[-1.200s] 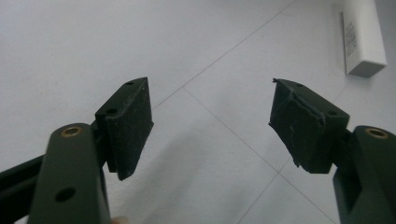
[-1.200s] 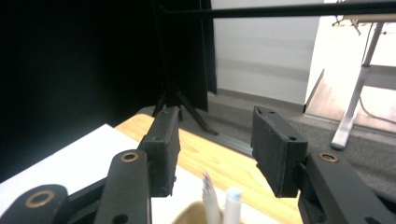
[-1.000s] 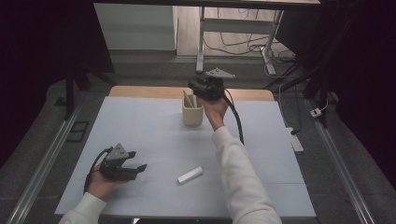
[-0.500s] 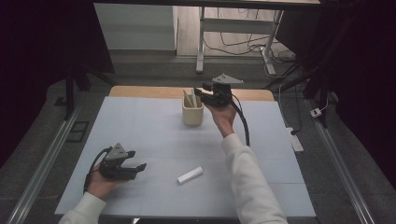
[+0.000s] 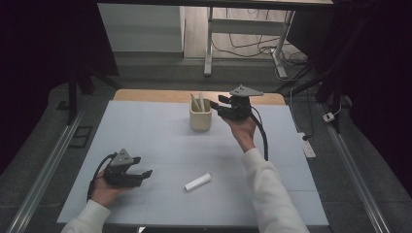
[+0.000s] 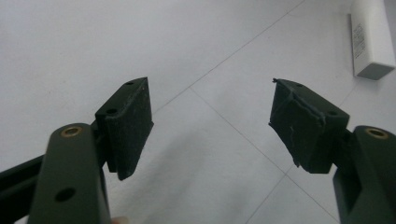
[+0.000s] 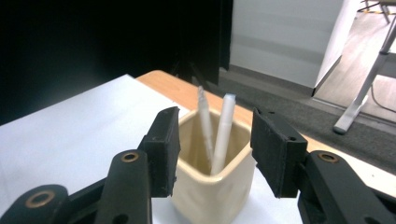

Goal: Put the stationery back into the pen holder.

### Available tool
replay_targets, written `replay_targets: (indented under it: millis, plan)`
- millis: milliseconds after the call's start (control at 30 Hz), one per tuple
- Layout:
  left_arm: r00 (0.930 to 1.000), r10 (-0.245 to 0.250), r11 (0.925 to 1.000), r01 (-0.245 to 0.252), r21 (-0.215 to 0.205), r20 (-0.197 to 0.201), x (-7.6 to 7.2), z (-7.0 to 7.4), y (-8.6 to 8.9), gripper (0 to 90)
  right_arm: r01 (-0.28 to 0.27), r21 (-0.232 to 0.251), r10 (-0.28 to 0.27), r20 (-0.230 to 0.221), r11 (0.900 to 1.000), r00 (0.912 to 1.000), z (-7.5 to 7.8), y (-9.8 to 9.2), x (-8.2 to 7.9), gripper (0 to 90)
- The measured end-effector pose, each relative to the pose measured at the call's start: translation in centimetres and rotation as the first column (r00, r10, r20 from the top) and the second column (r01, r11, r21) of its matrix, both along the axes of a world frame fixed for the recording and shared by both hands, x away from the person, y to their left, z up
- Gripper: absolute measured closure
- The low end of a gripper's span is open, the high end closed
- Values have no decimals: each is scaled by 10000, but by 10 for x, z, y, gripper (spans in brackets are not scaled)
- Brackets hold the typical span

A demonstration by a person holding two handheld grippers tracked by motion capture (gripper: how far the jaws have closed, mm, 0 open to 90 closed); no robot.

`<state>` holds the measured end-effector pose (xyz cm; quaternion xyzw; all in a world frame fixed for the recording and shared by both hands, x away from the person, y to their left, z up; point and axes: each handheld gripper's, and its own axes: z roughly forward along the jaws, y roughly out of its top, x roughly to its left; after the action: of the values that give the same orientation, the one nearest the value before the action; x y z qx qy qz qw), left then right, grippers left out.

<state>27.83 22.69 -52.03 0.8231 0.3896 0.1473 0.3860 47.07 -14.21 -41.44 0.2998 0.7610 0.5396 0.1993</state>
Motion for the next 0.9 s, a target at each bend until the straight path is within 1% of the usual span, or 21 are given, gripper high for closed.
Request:
replay_targets:
  millis: [67,167,333,433,600,733,900]
  plan:
    - [10000,4,10000,-4,5,3,0,0,0,290,-102,-134,101,-40,9999,9999,-1,-2,-3,518]
    - [10000,8,10000,-8,9,0,0,0,0,291,-221,-196,218,-145,9996,9997,-4,-5,-8,515]
    - [10000,10,10000,-10,14,-5,0,0,0,290,-296,-162,294,-131,9994,9995,-10,-16,-21,515]
    - [10000,29,10000,-29,8,-14,0,0,0,290,-304,-127,302,-165,9995,9994,-15,-25,-30,513]
    - [10000,63,10000,-63,6,-32,0,0,0,290,-310,-220,301,-412,9993,9987,-27,-42,-46,507]
    - [10000,88,10000,-88,-5,-42,0,0,0,290,-294,-445,268,-579,9986,9980,-36,-57,-60,500]
    - [9999,84,10000,-84,17,-64,0,-1,0,290,-249,-720,196,-745,9971,9970,-43,-75,-77,491]
